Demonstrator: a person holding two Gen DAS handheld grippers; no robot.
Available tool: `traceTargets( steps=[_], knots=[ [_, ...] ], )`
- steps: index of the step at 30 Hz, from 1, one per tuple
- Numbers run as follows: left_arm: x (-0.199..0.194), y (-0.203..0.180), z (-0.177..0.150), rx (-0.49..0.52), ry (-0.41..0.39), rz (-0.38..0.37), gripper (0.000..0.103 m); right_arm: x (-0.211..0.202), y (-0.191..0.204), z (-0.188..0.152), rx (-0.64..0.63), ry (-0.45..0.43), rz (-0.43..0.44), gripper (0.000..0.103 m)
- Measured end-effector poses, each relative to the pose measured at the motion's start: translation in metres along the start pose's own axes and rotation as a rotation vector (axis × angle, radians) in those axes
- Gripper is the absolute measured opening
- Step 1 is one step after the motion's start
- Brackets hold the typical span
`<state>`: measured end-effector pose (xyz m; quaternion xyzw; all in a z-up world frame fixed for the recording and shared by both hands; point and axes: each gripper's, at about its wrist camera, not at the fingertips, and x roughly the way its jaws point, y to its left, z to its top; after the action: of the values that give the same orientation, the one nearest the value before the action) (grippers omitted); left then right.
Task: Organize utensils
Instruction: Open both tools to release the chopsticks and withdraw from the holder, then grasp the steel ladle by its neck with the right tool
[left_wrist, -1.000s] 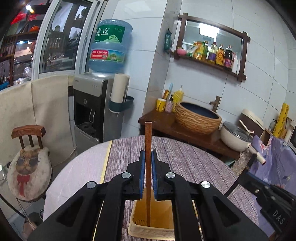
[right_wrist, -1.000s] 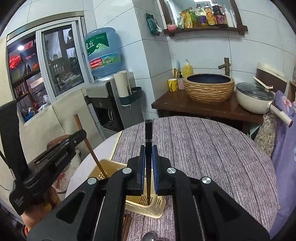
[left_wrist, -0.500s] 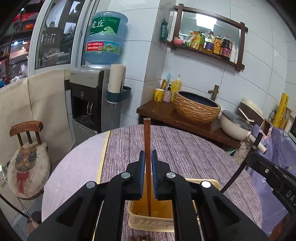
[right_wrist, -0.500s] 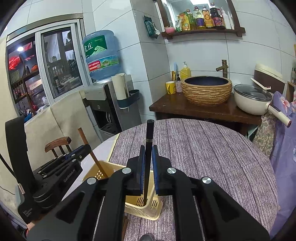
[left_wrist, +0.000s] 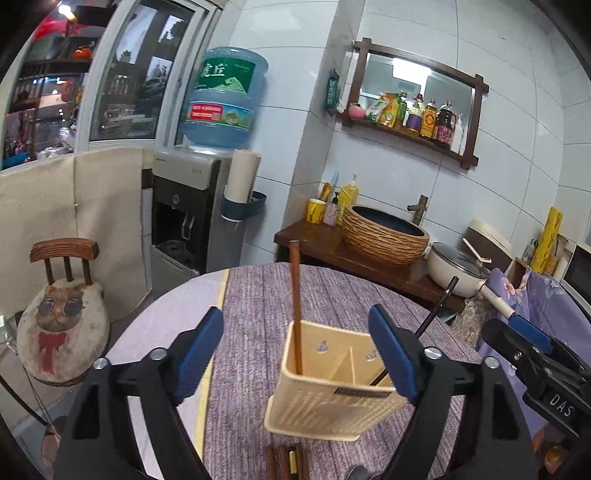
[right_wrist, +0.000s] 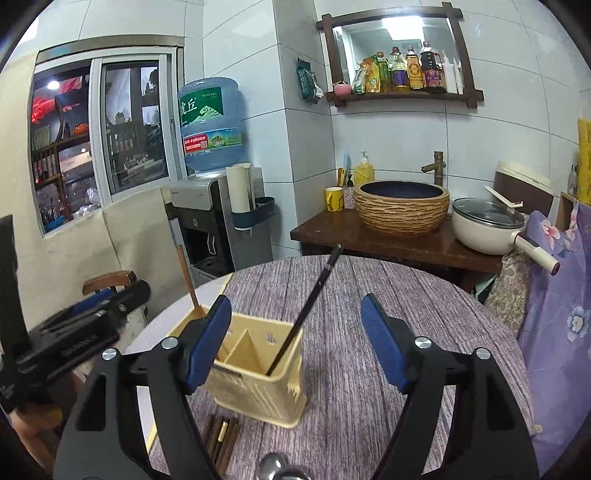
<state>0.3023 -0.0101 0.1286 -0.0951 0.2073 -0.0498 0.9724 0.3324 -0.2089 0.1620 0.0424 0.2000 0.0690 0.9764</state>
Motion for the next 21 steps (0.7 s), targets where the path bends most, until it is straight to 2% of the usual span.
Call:
traceTargets(
  steps=[4, 10, 16, 21],
  knots=[
    [-0.009, 0.005, -0.019, 0.037, 0.039, 0.035, 0.094, -0.019, -0.003, -0.024, -0.009, 0.026, -0.009, 0.08],
    [-0.015, 0.018, -0.064, 0.105, 0.126, 0.103, 0.097, -0.026, -0.012, -0.074, 0.006, 0.128, -0.05, 0.08],
    [-0.016, 0.033, -0.109, 0.104, 0.225, 0.143, 0.097, -0.016, -0.015, -0.136, 0.021, 0.267, -0.064, 0.08],
    [-0.019, 0.043, -0.134, 0.11, 0.268, 0.162, 0.097, -0.006, -0.01, -0.175, 0.008, 0.352, -0.08, 0.08]
  ],
)
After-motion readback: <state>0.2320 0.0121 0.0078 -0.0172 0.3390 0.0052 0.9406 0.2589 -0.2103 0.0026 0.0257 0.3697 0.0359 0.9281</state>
